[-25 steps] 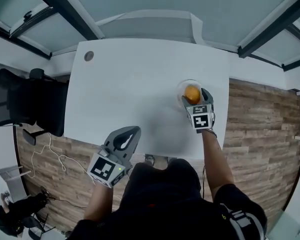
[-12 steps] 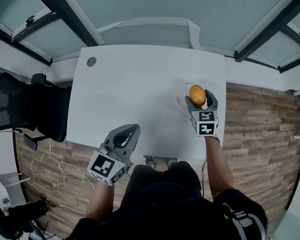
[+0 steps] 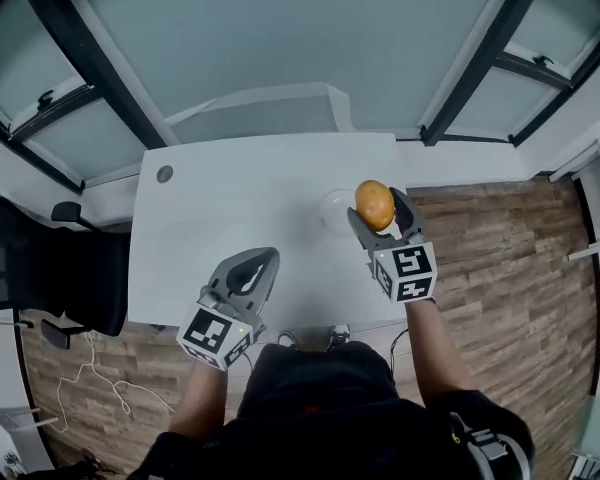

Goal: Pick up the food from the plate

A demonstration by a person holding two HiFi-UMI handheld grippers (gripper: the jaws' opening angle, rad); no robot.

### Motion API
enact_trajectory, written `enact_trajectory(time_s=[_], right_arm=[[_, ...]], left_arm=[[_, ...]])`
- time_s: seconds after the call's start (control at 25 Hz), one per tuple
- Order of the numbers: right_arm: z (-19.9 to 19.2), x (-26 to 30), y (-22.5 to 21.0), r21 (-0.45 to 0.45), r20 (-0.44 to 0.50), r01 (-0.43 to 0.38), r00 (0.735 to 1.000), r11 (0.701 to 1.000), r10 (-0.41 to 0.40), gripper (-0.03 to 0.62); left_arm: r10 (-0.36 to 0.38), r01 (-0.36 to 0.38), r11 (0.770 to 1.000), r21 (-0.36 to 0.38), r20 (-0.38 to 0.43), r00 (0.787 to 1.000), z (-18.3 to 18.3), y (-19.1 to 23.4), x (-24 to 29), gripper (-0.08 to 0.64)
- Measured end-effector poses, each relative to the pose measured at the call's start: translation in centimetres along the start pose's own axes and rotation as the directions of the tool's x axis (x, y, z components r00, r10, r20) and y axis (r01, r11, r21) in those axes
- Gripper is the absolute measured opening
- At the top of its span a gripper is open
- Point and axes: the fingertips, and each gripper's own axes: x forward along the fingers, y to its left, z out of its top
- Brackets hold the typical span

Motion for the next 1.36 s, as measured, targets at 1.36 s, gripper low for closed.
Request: enact_trajectory(time_s=[1.36], right_arm=[[9.5, -15.6, 1.5, -0.044, 0.236, 0.132, 0.965, 0.99, -0.118, 0.371]], left_arm=[[-0.18, 0.16, 0.977, 0.139, 0.138, 0.974, 7.2, -6.5, 0.7, 0.026]])
